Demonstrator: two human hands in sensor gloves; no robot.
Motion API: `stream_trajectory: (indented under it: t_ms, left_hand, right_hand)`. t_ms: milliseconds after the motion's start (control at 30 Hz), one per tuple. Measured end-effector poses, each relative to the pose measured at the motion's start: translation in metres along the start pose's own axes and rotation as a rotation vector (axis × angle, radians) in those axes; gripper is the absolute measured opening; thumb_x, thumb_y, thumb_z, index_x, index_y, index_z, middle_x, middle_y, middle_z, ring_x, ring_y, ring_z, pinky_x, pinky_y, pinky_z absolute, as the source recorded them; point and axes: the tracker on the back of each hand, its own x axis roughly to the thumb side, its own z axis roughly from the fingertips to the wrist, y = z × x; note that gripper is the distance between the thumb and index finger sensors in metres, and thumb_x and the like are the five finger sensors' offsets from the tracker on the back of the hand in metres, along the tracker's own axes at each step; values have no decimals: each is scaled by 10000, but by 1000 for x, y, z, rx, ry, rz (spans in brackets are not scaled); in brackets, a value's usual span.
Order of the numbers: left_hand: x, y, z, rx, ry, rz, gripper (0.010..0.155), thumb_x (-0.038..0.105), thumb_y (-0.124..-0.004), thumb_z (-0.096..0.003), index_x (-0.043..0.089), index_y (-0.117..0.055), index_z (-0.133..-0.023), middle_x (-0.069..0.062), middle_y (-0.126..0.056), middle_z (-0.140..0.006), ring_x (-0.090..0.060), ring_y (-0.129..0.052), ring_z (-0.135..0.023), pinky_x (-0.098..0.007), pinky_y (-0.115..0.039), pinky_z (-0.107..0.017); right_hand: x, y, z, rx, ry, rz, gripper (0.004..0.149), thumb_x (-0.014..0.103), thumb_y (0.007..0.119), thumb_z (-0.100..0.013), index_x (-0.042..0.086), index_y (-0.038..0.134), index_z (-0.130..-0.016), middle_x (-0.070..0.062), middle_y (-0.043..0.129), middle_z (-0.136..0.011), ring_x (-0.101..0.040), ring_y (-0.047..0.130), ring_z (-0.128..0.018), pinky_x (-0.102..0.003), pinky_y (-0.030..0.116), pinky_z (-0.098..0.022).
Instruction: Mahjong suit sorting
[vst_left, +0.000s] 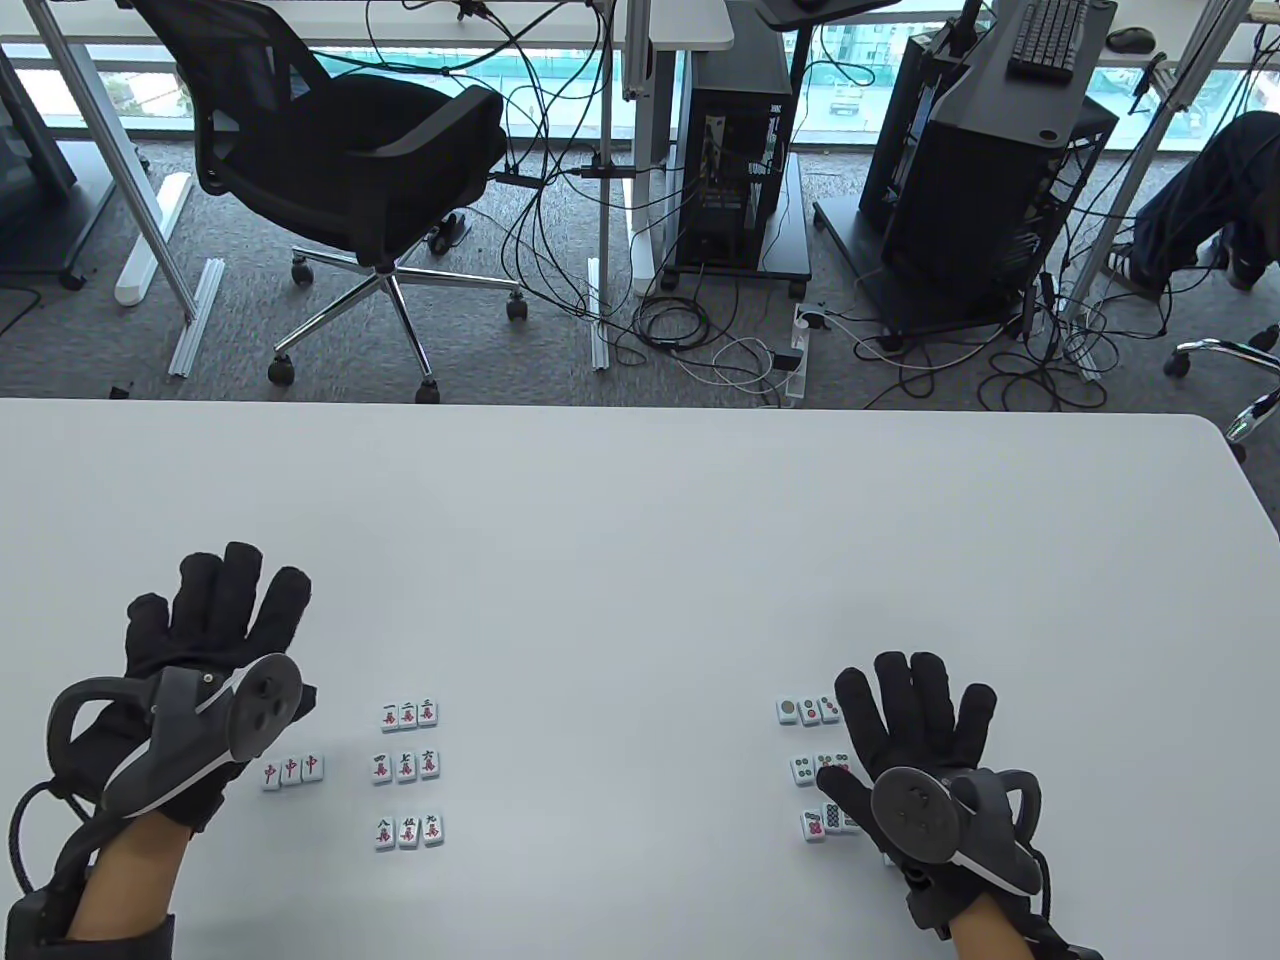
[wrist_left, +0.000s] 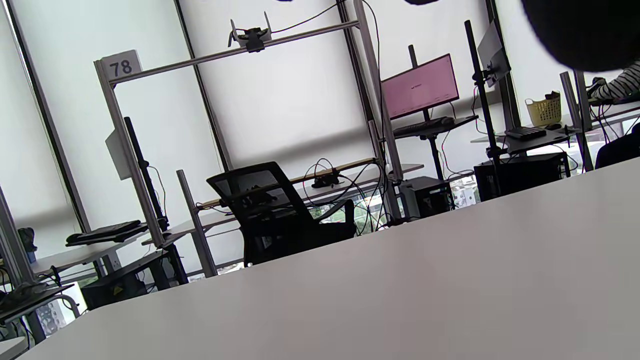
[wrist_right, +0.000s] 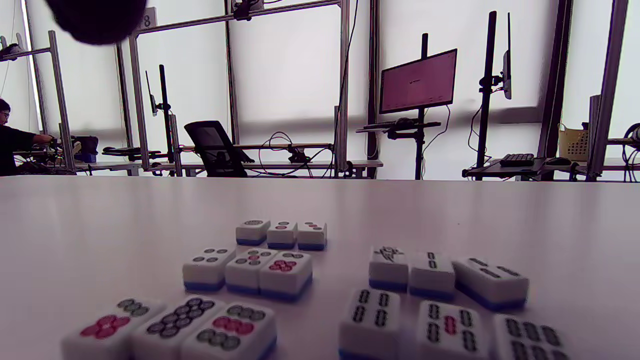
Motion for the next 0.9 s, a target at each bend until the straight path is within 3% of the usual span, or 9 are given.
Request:
stream_trajectory:
  t_ms: [200, 467, 700, 900]
  left_hand:
    - [12, -10, 16, 31, -43, 12, 989, 814, -643, -291, 486, -115, -1061, 118, 117, -1132, -208, 140, -1106, -578, -16, -787]
    - [32, -47, 32, 3, -74, 145, 986, 831, -609, -297, 489, -76, -1052, 125, 155, -1111, -195, 184, -1086, -574, 26, -767]
    - [51, -90, 38, -53, -88, 124, 973, 840, -582, -300, 490, -69, -1049, 129, 161, -1104, -189, 187, -1083, -574, 31, -762]
    - [48, -98, 38, -72, -86, 137, 965, 837, -582, -301, 495, -73, -1047, 140, 169, -1097, -180, 198, -1077, -572, 42, -757]
  right_hand:
    - [1, 0, 0, 6, -6, 2, 831, 608, 599, -471, 282, 160, -1097, -147, 90, -1164, -438, 9, -1019, -748, 106, -680]
    - [3, 2, 0, 16, -12, 16, 832, 609, 597, -472, 284, 154, -1096, -149, 74, -1160, -439, -4, -1013, -747, 104, -680]
    - [5, 3, 0, 28, -11, 24, 832, 609, 596, -472, 285, 150, -1095, -148, 67, -1158, -438, -11, -1011, -748, 101, -678]
    - [5, 3, -1, 35, -10, 16, 835, 610, 599, -471, 284, 149, -1095, -148, 71, -1159, -440, 4, -1016, -747, 116, -686]
